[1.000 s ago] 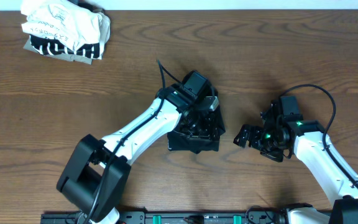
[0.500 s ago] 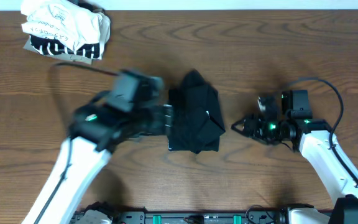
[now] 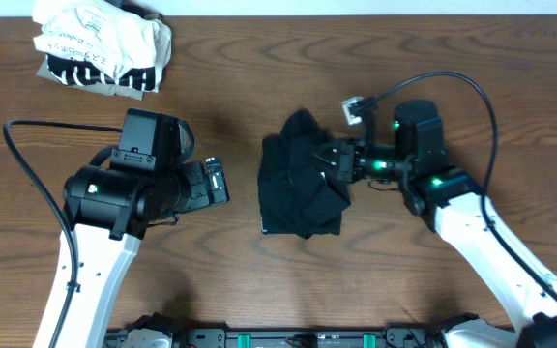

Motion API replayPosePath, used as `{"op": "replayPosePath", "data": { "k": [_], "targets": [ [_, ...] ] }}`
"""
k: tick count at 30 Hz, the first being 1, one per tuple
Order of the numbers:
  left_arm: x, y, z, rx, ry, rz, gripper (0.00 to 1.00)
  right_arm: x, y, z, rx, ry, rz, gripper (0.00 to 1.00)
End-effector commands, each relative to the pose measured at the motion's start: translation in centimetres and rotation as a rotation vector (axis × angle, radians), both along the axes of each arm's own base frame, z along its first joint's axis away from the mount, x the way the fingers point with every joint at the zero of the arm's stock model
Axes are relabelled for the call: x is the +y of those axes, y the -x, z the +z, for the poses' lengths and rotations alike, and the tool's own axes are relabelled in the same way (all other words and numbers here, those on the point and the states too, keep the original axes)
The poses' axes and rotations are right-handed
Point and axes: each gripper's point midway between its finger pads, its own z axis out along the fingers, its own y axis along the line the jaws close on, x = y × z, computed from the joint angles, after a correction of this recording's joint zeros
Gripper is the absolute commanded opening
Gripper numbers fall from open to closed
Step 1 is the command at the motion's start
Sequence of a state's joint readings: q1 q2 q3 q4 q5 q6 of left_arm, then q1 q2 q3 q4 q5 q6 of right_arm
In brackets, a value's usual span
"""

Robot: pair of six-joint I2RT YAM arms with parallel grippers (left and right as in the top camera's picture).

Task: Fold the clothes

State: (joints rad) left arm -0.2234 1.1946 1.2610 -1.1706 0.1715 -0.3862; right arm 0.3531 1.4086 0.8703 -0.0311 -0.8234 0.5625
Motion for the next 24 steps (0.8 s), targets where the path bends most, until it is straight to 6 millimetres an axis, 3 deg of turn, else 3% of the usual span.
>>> {"op": "replayPosePath", "data": {
  "k": [1,6,11,15,19,22,24],
  "targets": [
    [0.4,0.0,0.1,0.005,-0.021,0.009,0.99,1.5,-0.5,-2.6,0.095,-0.002,0.014,0.09],
    [0.5,0.3,0.0,0.019,-0.024,0.009,0.99,2.7,-1.0,-7.6,0.21,-0.015,0.071,0.06],
    [0.6,0.7,-0.2,0.036,-0.028,0.009,0.99,1.3,-1.4,-12.4,0.333,0.045,0.029,0.07],
    [0.6,0.7,-0.2,0.036,-0.028,0.009,0.99,-1.0,-0.8,-15.7,0.422,0.138,-0.019,0.09],
    [0.6,0.7,-0.2,0.037,-0.028,0.009,0.99,-4.9,-0.2,-18.7,0.484,0.307,-0.108,0.09],
    [0.6,0.7,-0.2,0.036,-0.028,0.008,0.99,-6.9,0.2,-19.5,0.526,0.35,-0.138,0.07],
    [0.6,0.7,-0.2,0.036,-0.028,0.008,0.99,-7.2,0.0,-18.9,0.534,0.315,-0.133,0.06]
  ]
}}
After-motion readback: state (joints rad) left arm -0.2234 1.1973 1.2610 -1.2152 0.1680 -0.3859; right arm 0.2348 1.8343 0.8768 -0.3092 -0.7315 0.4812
